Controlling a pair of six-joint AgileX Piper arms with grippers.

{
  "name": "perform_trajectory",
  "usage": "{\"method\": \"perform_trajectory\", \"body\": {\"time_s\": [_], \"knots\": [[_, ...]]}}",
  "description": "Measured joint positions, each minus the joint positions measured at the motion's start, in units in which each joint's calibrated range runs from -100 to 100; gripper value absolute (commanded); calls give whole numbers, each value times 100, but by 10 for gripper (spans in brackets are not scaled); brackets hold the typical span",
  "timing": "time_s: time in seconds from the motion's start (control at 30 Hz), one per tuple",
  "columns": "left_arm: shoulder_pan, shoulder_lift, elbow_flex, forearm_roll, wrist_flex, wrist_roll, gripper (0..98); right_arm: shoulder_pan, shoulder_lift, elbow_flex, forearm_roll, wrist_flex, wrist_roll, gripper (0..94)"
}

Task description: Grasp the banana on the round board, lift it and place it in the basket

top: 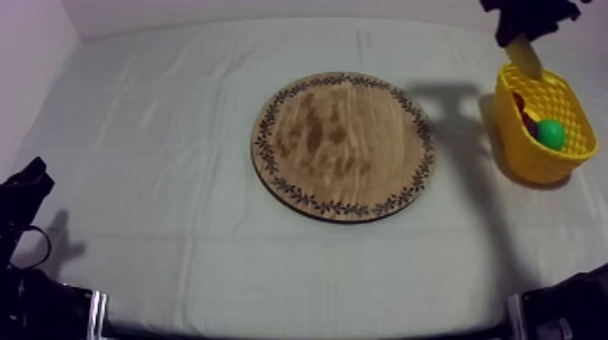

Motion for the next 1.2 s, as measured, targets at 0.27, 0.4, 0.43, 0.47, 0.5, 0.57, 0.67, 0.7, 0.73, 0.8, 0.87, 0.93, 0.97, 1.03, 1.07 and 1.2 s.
{"method": "perform_trajectory", "body": {"time_s": [0.27,0.4,0.43,0.47,0.5,0.57,0.67,0.7,0.73,0.8,0.87,0.93,0.97,1.03,1.07,1.2], "knots": [[0,0,0,0,0,0,1,842,-219,283,222,-152,456,226],[0,0,0,0,0,0,1,1186,-233,283,295,-218,606,231],[0,0,0,0,0,0,1,1253,-220,283,317,-263,613,232],[0,0,0,0,0,0,1,1304,-214,283,322,-281,613,232],[0,0,0,0,0,0,1,1333,-191,291,322,-279,613,233],[0,0,0,0,0,0,1,1358,-138,336,322,-291,609,237],[0,0,0,0,0,0,1,1340,-29,436,327,-362,588,245],[0,0,0,0,0,0,1,1331,11,466,334,-373,572,248],[0,0,0,0,0,0,1,1327,73,513,354,-412,548,250],[0,0,0,0,0,0,1,1321,217,579,375,-476,515,253],[0,0,0,0,0,0,1,1325,364,641,431,-561,488,254],[0,0,0,0,0,0,1,1331,544,716,437,-687,471,253],[0,0,0,0,0,0,1,1345,643,765,441,-756,467,255],[0,0,0,0,0,0,1,1348,816,850,458,-877,467,259],[0,0,0,0,0,0,1,1359,912,897,470,-954,467,266],[0,0,0,0,0,0,1,1388,1273,1084,497,-1203,437,331]]}}
